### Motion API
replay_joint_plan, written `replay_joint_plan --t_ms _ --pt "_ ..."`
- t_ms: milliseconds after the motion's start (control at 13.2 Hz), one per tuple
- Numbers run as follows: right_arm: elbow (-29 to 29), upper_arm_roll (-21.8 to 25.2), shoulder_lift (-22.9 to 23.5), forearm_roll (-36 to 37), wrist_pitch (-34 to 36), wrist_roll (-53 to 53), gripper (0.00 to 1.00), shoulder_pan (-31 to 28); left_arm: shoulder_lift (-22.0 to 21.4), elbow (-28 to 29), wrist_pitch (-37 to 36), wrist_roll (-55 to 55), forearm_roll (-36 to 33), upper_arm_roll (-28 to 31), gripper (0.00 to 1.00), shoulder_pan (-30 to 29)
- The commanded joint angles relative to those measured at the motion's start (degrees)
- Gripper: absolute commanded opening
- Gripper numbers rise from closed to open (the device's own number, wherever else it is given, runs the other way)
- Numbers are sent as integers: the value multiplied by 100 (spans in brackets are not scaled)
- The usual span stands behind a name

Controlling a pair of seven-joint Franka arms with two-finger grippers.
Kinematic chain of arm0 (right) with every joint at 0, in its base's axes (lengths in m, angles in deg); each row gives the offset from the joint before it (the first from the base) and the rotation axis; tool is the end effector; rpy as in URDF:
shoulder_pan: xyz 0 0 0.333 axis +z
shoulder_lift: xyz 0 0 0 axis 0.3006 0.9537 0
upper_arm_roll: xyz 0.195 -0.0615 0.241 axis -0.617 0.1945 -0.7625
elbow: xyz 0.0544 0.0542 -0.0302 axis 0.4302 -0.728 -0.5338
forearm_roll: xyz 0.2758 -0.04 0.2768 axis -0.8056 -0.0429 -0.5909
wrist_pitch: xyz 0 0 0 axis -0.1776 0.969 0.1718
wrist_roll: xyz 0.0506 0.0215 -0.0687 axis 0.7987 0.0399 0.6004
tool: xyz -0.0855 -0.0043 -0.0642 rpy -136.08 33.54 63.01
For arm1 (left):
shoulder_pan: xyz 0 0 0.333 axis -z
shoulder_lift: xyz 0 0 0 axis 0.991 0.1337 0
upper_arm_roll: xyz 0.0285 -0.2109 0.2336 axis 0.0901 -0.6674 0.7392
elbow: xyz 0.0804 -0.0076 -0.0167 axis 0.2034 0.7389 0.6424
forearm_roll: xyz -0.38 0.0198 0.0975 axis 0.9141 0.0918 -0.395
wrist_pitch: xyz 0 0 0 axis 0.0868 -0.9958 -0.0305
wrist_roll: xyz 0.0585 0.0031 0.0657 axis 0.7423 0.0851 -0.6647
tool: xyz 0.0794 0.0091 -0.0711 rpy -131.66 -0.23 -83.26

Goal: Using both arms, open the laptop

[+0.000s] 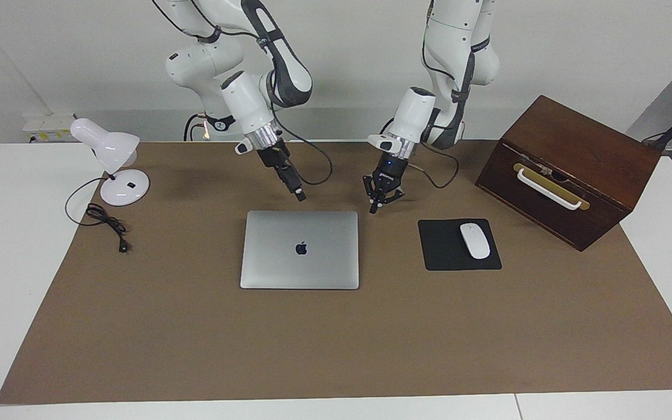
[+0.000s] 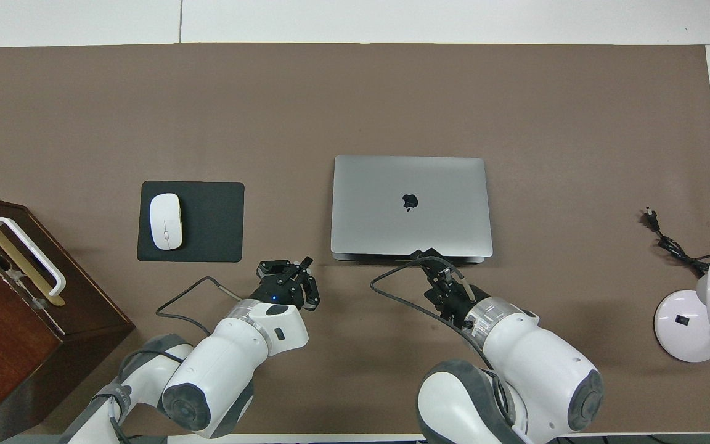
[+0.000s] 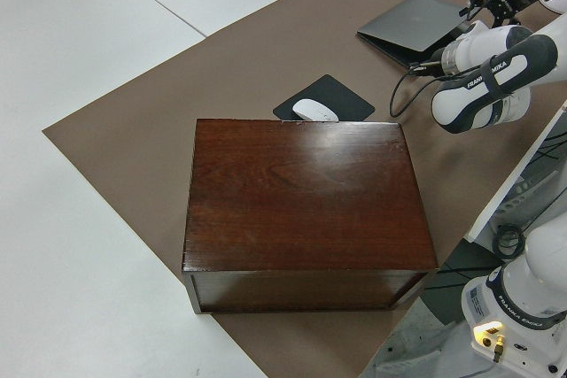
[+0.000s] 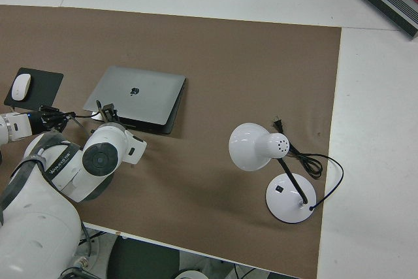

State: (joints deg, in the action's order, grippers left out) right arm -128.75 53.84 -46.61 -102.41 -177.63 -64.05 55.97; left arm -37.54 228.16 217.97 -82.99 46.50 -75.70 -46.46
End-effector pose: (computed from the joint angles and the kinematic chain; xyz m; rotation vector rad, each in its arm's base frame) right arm 0.3828 0.2173 0.3299 -2.1452 1.3046 -0.2325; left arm 0.3636 -0.2842 0.2899 2.6013 -0.9208 0.9790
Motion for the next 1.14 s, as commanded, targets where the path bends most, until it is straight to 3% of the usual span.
replay_joint_plan --t_ms 0,1061 --pt "37 -34 32 -168 -44 369 98 -173 469 -428 127 -5 88 81 0 237" --pt "353 -34 357 -168 202 1012 98 -807 1023 -1027 127 4 176 89 0 378"
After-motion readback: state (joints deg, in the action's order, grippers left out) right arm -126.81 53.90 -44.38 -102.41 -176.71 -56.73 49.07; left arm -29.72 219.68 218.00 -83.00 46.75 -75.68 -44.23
